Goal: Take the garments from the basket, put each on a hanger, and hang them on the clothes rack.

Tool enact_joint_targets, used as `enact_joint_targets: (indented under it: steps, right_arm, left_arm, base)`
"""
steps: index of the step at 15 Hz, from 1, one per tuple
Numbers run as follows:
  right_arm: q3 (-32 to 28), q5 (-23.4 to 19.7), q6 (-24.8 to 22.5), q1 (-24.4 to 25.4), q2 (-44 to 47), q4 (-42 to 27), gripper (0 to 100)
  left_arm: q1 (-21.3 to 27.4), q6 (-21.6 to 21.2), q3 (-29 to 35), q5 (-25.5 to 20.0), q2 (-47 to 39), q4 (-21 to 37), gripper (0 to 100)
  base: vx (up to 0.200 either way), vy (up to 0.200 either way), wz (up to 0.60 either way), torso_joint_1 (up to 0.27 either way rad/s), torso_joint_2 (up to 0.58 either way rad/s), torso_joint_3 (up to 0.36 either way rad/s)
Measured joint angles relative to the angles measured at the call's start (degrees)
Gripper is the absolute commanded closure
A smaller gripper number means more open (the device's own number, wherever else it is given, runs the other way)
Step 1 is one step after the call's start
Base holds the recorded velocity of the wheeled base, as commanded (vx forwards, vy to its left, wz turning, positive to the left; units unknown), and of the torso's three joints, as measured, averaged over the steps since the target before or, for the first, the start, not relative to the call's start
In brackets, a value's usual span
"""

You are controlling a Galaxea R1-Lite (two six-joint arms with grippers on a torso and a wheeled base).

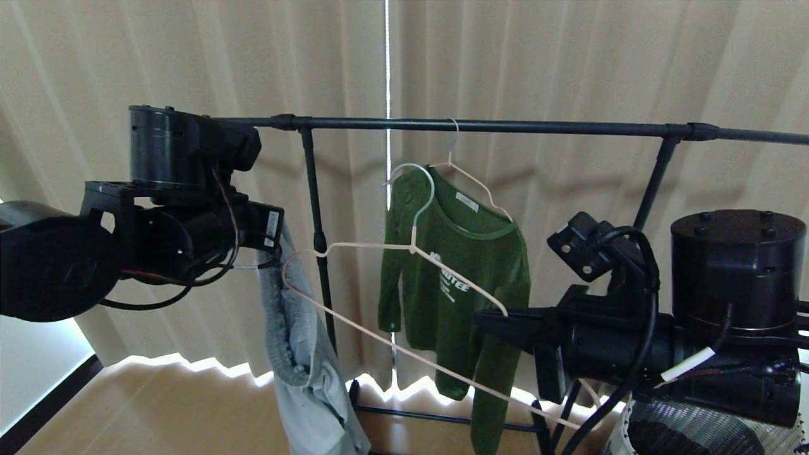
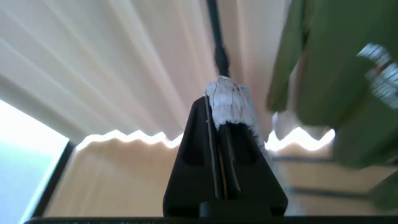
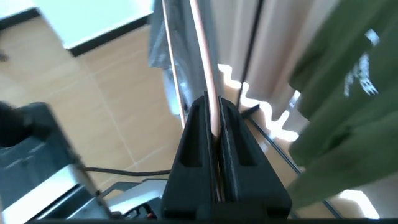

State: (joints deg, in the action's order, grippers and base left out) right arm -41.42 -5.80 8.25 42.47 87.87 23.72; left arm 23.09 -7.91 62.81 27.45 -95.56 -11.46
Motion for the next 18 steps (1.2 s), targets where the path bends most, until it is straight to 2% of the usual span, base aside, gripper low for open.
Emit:
enact_joint_targets:
  steps: [3, 6, 12, 15, 18]
  right_arm:
    - [-2.45, 2.13, 3.23, -0.02, 1.82, 0.13, 100]
    - [-3.33, 2.36, 5.12, 0.17, 3.17, 3.29, 100]
    - [-0.74, 1.97, 5.53, 3.00, 3.47, 4.63, 100]
    - [-1.11, 2.01, 5.42, 3.50, 5.23, 11.53, 100]
    - [-1.44, 2.11, 5.40, 3.55, 7.50, 13.30, 100]
  left_arm:
    - [-0.18, -2.13, 0.01, 0.05, 1.38, 4.29, 100]
    - [0.23, -1.91, 0.41, 0.13, 2.01, 4.90, 100]
    - [0.41, -1.52, 2.33, 0.11, 2.21, 5.28, 100]
    - [0.45, -0.29, 2.21, 0.16, 2.29, 6.46, 100]
    - [0.96, 0.22, 2.05, 0.13, 2.51, 7.06, 100]
  base:
    - [0.000, 0.000, 0.00, 0.000, 0.00, 0.000]
    - [0.000, 0.000, 0.00, 0.000, 0.00, 0.000]
    - [0.000, 0.000, 0.00, 0.000, 0.00, 0.000]
    - [0.000, 0.000, 0.00, 0.000, 0.00, 0.000]
    - [0.000, 0.000, 0.00, 0.000, 0.00, 0.000]
